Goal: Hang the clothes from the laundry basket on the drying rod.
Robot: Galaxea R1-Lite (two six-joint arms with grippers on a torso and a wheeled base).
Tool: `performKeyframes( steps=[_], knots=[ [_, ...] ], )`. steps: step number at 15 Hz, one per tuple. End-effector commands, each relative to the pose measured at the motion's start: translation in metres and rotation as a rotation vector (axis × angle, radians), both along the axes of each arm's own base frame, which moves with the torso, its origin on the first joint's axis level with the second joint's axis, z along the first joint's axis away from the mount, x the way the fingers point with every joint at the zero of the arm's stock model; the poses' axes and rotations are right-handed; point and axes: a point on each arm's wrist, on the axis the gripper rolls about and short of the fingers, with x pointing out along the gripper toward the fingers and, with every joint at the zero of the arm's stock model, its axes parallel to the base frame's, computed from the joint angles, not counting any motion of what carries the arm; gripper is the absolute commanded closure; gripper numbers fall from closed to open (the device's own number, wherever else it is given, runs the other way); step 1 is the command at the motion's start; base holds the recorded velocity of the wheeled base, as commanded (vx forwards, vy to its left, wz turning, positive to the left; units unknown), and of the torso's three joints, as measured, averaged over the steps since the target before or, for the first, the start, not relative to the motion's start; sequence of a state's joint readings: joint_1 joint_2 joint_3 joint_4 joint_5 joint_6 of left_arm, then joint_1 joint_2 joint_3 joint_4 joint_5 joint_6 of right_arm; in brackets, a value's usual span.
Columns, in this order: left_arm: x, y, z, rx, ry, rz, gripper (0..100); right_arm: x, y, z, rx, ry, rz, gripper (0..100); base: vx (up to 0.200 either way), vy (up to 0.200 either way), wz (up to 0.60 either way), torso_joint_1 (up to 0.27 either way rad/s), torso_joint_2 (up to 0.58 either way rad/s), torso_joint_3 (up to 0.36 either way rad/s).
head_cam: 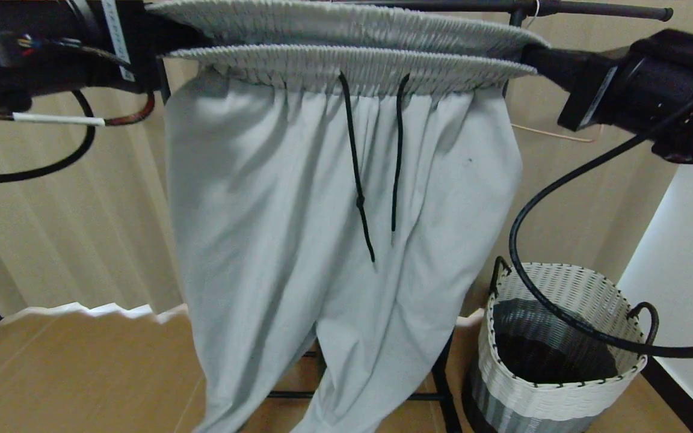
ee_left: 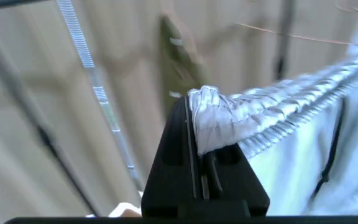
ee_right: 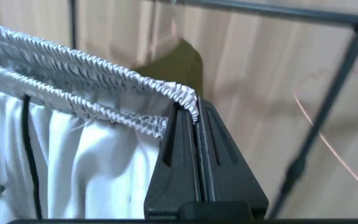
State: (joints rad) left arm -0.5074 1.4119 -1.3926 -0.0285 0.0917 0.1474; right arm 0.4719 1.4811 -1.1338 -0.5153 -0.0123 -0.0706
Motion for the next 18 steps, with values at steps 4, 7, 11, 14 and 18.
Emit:
performKeyframes(
  steps=[4, 7, 11, 14, 18],
  knots=[
    [0.008, -0.028, -0.052, 0.099, 0.172, -0.073, 100, -0.011, -0.012, -0.036, -0.052, 0.085, -0.028, 100, 0.000, 0.000, 0.00, 0.000, 0.00, 0.000],
    [0.007, -0.028, -0.051, 0.085, 0.173, -0.073, 100, -0.010, -0.016, -0.037, -0.051, 0.089, -0.043, 100, 0.000, 0.000, 0.00, 0.000, 0.00, 0.000],
    [0.009, -0.029, -0.056, 0.088, 0.181, -0.071, 100, -0.011, -0.022, -0.040, -0.054, 0.096, -0.063, 100, 0.000, 0.000, 0.00, 0.000, 0.00, 0.000],
    [0.010, -0.030, -0.058, 0.087, 0.185, -0.071, 100, -0.012, -0.023, -0.043, -0.058, 0.105, -0.063, 100, 0.000, 0.000, 0.00, 0.000, 0.00, 0.000],
    [0.023, -0.038, -0.068, 0.070, 0.196, -0.063, 100, -0.032, -0.031, -0.048, -0.061, 0.108, -0.062, 100, 0.000, 0.000, 0.00, 0.000, 0.00, 0.000]
  ],
)
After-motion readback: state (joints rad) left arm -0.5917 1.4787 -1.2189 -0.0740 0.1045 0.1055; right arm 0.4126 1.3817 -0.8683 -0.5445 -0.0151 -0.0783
